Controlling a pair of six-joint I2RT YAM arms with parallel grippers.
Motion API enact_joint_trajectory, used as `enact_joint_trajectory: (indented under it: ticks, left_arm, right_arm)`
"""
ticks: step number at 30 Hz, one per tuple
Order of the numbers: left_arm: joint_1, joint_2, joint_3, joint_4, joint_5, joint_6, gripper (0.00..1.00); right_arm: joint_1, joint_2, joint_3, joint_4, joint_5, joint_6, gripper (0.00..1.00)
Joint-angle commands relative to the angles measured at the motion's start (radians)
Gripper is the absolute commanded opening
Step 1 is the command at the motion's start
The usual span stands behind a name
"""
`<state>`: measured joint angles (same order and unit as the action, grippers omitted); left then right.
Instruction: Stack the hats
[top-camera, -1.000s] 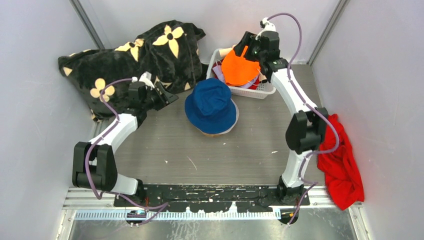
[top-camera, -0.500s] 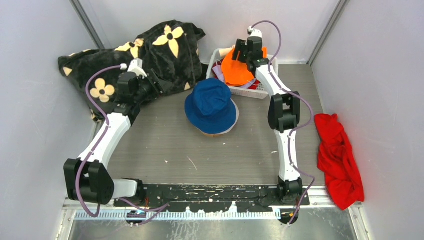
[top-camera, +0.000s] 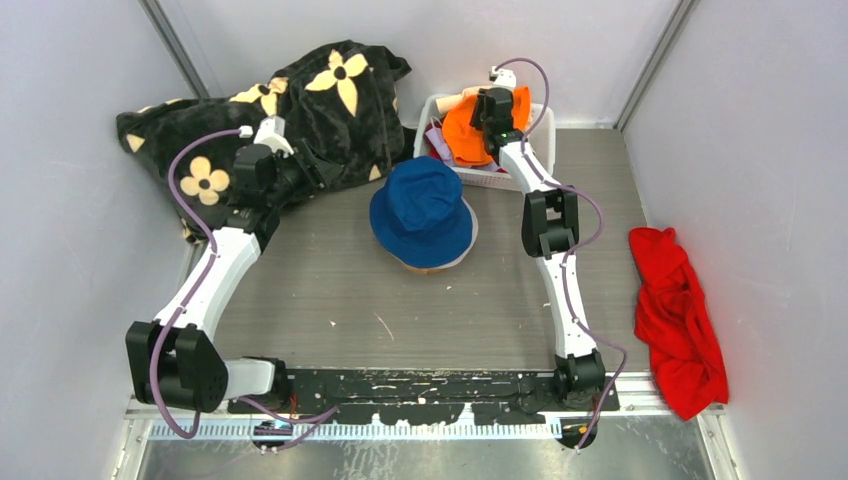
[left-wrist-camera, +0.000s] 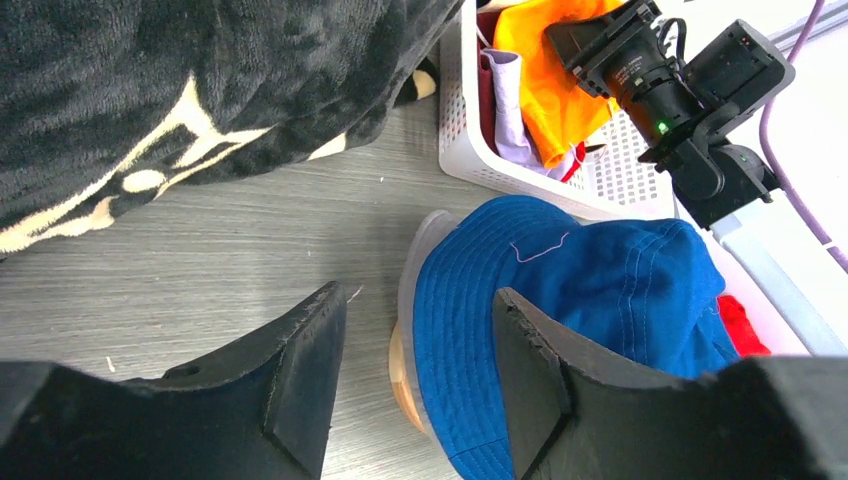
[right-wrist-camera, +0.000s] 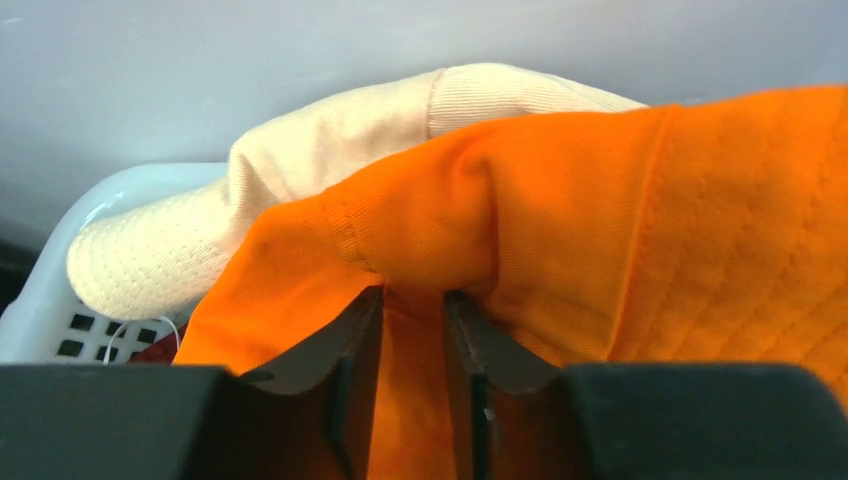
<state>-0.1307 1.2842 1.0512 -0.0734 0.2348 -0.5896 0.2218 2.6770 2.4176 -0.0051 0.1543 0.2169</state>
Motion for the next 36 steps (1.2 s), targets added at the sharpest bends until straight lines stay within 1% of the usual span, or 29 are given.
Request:
enact_joint_trajectory:
  ticks: [1, 3, 5, 6, 10, 12, 13, 14, 15, 16, 18, 19, 21, 23, 25, 29, 30, 36]
  left_arm:
    - [0.0, -0.029, 0.032, 0.024, -0.014, 0.032, 0.55]
    - [-0.002, -0.022, 0.031, 0.033, -0.015, 0.029, 0.55]
    - [-0.006, -0.023, 0.03, 0.043, -0.01, 0.022, 0.55]
    - [-0.008, 0.006, 0.029, 0.048, -0.008, 0.018, 0.54]
    - [-0.013, 0.006, 0.025, 0.063, -0.007, 0.014, 0.54]
    - [-0.014, -0.006, 0.018, 0.07, -0.007, 0.013, 0.54]
    - [-0.014, -0.008, 0.016, 0.07, -0.007, 0.013, 0.54]
    - [-0.014, -0.007, 0.014, 0.069, -0.006, 0.013, 0.54]
    - [-0.014, -0.007, 0.012, 0.068, -0.006, 0.013, 0.54]
    - [-0.013, -0.006, 0.01, 0.067, -0.006, 0.014, 0.54]
    - [-0.013, -0.042, 0.007, 0.07, -0.008, 0.014, 0.54]
    - [-0.014, -0.043, 0.007, 0.072, -0.006, 0.011, 0.54]
    - [-0.014, -0.041, 0.011, 0.074, 0.002, 0.005, 0.54]
    - [-0.014, -0.035, 0.019, 0.076, 0.013, -0.001, 0.54]
    - [-0.014, -0.028, 0.029, 0.08, 0.02, -0.005, 0.54]
    - [-0.015, -0.023, 0.058, 0.083, 0.039, -0.012, 0.54]
    - [-0.015, 0.001, 0.064, 0.083, 0.041, -0.012, 0.53]
    - [-0.015, 0.016, 0.077, 0.076, 0.043, -0.007, 0.53]
  right_arm:
    - [0.008, -0.001, -0.015, 0.08, 0.089, -0.01, 0.23]
    - [0.006, -0.012, -0.033, 0.093, 0.104, -0.022, 0.12]
    - [0.007, -0.038, -0.065, 0.109, 0.109, -0.03, 0.04]
    - [0.007, -0.067, -0.101, 0.126, 0.11, -0.033, 0.01]
    - [0.005, -0.222, -0.3, 0.243, 0.084, -0.028, 0.01]
    - [0.004, -0.285, -0.321, 0.214, 0.021, -0.018, 0.01]
    - [0.004, -0.303, -0.316, 0.181, -0.006, -0.011, 0.08]
    - [0.005, -0.318, -0.305, 0.148, -0.032, -0.003, 0.19]
    - [0.004, -0.332, -0.301, 0.117, -0.051, 0.01, 0.34]
    - [0.005, -0.346, -0.303, 0.092, -0.061, 0.027, 0.46]
    - [0.005, -0.377, -0.315, 0.047, -0.069, 0.056, 0.58]
    - [0.004, -0.39, -0.309, 0.017, -0.067, 0.072, 0.61]
    - [0.005, -0.399, -0.276, -0.076, -0.056, 0.095, 0.66]
    - [0.004, -0.401, -0.239, -0.162, -0.048, 0.118, 0.66]
    - [0.005, -0.412, -0.232, -0.21, -0.036, 0.134, 0.67]
    - [0.005, -0.428, -0.257, -0.251, 0.006, 0.158, 0.67]
    - [0.004, -0.427, -0.262, -0.259, 0.011, 0.162, 0.67]
    - [0.002, -0.388, -0.273, -0.291, 0.014, 0.19, 0.67]
